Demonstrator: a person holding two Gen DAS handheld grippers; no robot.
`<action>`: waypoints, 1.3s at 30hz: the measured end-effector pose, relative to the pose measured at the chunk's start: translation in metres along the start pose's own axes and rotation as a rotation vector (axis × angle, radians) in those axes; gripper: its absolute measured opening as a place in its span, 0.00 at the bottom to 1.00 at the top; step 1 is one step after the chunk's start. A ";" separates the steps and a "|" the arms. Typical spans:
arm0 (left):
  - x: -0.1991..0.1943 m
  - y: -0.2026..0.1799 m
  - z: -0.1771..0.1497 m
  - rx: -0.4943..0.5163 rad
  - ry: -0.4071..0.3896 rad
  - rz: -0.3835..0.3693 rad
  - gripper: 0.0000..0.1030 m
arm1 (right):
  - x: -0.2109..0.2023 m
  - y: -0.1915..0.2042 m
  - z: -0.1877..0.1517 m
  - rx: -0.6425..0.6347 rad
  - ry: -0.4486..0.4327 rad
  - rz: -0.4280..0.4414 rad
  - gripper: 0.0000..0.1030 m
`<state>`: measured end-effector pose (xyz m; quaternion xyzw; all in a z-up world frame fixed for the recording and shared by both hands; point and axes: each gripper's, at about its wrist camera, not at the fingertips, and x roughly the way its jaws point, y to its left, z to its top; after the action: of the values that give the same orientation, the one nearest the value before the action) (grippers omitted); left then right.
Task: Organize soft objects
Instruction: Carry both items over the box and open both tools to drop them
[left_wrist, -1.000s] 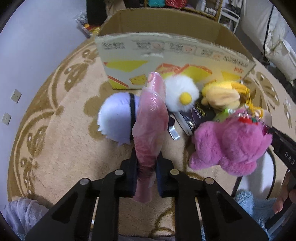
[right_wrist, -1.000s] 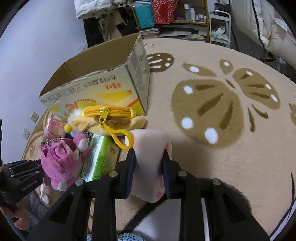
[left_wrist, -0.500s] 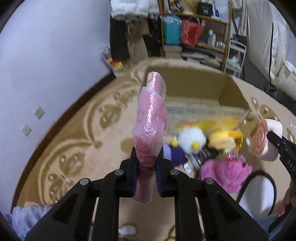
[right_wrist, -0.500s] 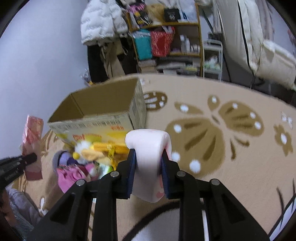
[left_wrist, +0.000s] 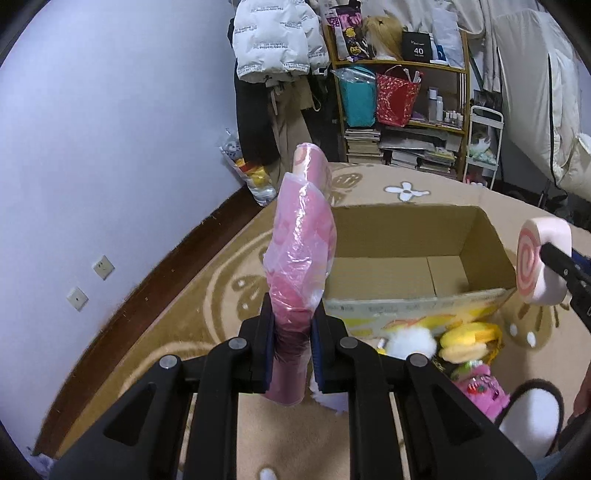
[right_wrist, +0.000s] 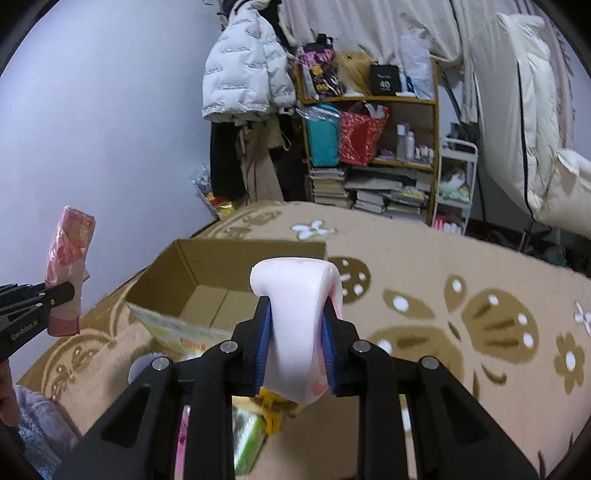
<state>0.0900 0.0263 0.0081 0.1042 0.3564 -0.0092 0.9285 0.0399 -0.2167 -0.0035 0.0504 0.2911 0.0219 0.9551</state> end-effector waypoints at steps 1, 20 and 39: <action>0.002 -0.001 0.004 0.010 -0.003 0.004 0.15 | 0.002 0.002 0.004 -0.004 -0.004 0.007 0.26; 0.055 -0.027 0.042 0.059 -0.016 -0.091 0.15 | 0.049 0.019 0.026 -0.043 -0.002 0.087 0.30; 0.084 -0.031 0.030 0.044 0.038 -0.043 0.69 | 0.070 0.009 0.014 0.021 0.029 0.143 0.72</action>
<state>0.1693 -0.0055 -0.0321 0.1169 0.3756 -0.0351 0.9187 0.1051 -0.2044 -0.0299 0.0806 0.3008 0.0876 0.9462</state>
